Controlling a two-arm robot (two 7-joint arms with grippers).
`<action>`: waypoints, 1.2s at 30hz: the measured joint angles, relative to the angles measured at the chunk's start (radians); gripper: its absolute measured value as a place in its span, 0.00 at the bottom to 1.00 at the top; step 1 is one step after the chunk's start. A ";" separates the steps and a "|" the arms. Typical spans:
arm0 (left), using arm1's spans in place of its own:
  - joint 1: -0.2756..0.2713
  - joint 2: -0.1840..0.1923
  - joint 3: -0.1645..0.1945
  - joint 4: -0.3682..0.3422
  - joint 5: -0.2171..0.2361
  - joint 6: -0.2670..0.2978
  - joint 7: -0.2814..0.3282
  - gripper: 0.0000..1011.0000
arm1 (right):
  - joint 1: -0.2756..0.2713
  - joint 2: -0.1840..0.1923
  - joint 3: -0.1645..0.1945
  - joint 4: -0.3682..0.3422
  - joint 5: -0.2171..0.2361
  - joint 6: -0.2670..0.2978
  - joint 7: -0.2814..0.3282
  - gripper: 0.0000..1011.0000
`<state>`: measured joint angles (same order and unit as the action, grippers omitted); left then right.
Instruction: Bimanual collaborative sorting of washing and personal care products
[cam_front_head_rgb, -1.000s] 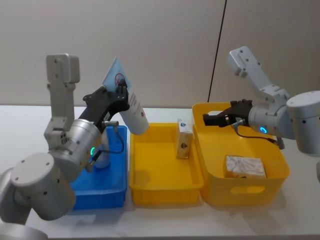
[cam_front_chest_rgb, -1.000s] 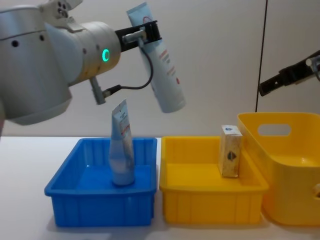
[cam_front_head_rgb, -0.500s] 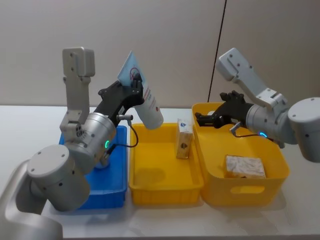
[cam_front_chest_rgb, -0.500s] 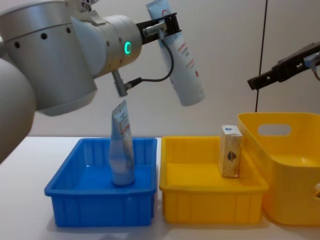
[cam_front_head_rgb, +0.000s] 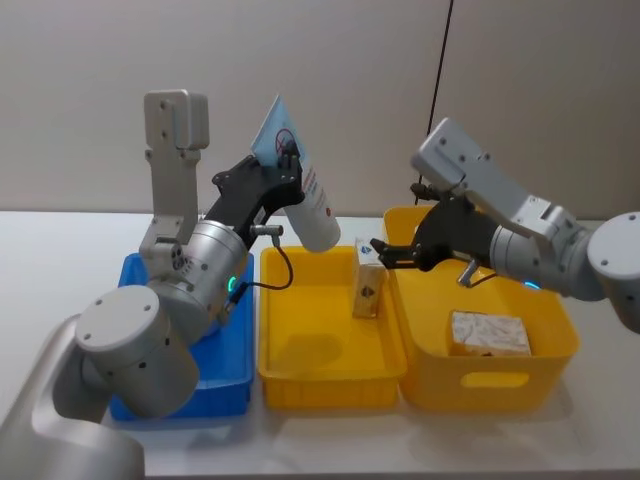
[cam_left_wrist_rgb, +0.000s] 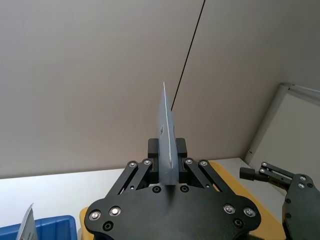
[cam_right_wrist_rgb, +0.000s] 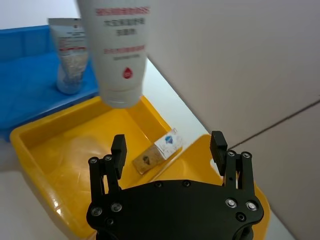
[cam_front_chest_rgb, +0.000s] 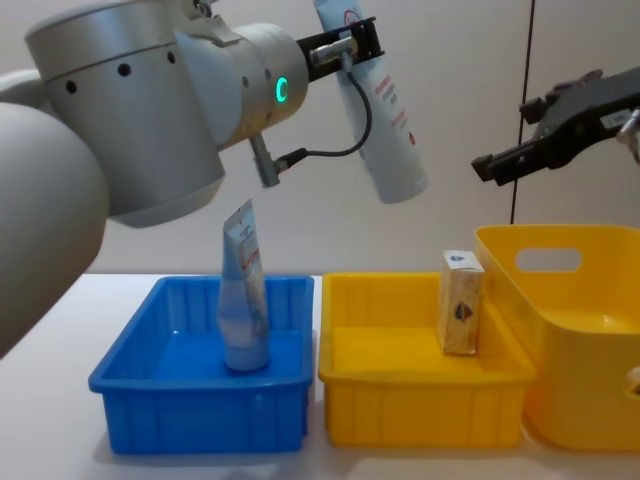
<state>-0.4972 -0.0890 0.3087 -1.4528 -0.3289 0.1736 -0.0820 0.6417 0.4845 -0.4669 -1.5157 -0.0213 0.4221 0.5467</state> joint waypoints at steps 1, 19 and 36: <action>-0.001 -0.001 0.001 0.001 0.003 -0.002 0.001 0.17 | 0.000 0.004 -0.003 -0.001 -0.002 -0.015 0.008 0.99; -0.001 -0.011 -0.002 0.015 0.025 -0.018 0.004 0.17 | 0.015 0.068 -0.062 -0.024 0.003 -0.190 0.118 0.99; 0.009 -0.009 -0.012 0.014 0.036 -0.021 0.005 0.17 | -0.006 0.020 -0.042 -0.025 0.030 -0.144 0.032 0.99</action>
<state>-0.4883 -0.0976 0.2967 -1.4390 -0.2929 0.1528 -0.0770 0.6355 0.5042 -0.5087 -1.5404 0.0090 0.2777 0.5787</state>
